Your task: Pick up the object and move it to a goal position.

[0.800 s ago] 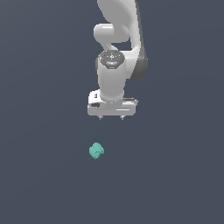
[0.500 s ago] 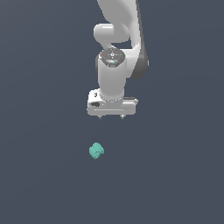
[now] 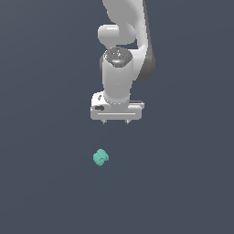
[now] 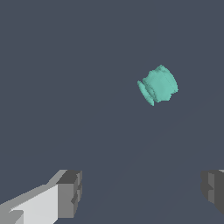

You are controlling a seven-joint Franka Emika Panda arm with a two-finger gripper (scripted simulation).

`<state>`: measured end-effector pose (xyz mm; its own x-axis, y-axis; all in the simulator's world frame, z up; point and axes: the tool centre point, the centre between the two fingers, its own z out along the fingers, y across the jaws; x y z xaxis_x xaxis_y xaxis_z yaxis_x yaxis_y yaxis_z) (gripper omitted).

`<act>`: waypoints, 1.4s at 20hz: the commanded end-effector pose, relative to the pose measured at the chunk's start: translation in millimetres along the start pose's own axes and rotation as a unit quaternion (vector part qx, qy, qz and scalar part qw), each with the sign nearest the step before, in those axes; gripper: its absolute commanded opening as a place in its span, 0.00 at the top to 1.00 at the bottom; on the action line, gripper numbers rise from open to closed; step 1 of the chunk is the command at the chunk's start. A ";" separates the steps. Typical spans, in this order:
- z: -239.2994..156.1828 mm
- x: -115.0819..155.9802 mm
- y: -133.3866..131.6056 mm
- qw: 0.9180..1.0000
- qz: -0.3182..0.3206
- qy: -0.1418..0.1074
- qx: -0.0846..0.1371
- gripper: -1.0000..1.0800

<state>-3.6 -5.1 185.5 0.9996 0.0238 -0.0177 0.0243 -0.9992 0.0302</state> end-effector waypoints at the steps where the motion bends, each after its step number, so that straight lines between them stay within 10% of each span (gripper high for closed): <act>1: 1.9 2.8 1.6 1.000 -0.007 0.000 0.000 0.04; 14: 30.0 40.7 23.2 0.995 -0.105 0.002 0.001 0.04; 28: 81.1 87.1 61.1 0.969 -0.246 0.009 0.009 0.04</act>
<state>79.6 -63.1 109.5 0.8806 0.4738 -0.0107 0.4739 -0.8806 0.0075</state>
